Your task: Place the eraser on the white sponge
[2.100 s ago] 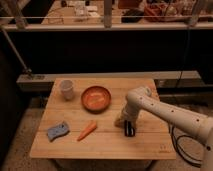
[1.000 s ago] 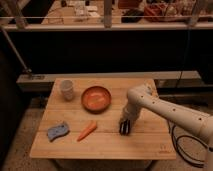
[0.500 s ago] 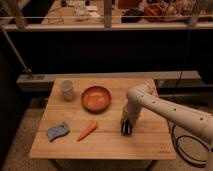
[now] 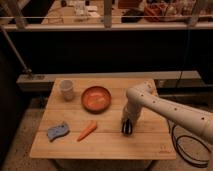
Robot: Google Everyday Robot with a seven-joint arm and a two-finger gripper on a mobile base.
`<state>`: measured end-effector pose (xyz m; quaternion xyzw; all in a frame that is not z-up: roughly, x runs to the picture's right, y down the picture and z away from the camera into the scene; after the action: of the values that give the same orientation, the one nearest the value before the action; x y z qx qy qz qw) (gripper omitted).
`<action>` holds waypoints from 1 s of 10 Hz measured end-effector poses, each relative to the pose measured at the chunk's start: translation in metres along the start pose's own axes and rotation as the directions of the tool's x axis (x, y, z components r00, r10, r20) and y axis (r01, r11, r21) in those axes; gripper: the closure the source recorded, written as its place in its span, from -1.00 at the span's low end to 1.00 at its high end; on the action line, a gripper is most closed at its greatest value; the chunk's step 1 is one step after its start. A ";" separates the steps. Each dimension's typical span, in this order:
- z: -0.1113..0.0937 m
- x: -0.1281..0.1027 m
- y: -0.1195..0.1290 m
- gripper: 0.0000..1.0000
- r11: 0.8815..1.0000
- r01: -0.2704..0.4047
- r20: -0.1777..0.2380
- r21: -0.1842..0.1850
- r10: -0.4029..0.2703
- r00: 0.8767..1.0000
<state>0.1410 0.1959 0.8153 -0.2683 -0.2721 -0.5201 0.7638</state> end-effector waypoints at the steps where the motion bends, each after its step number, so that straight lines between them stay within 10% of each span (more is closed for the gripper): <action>1: -0.006 -0.001 0.001 0.99 1.000 0.000 -0.002 -0.005 0.000 1.000; 10: -0.031 -0.018 -0.026 0.99 0.998 0.041 -0.025 -0.045 -0.042 0.999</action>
<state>0.1153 0.1777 0.7842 -0.2730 -0.2561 -0.5453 0.7500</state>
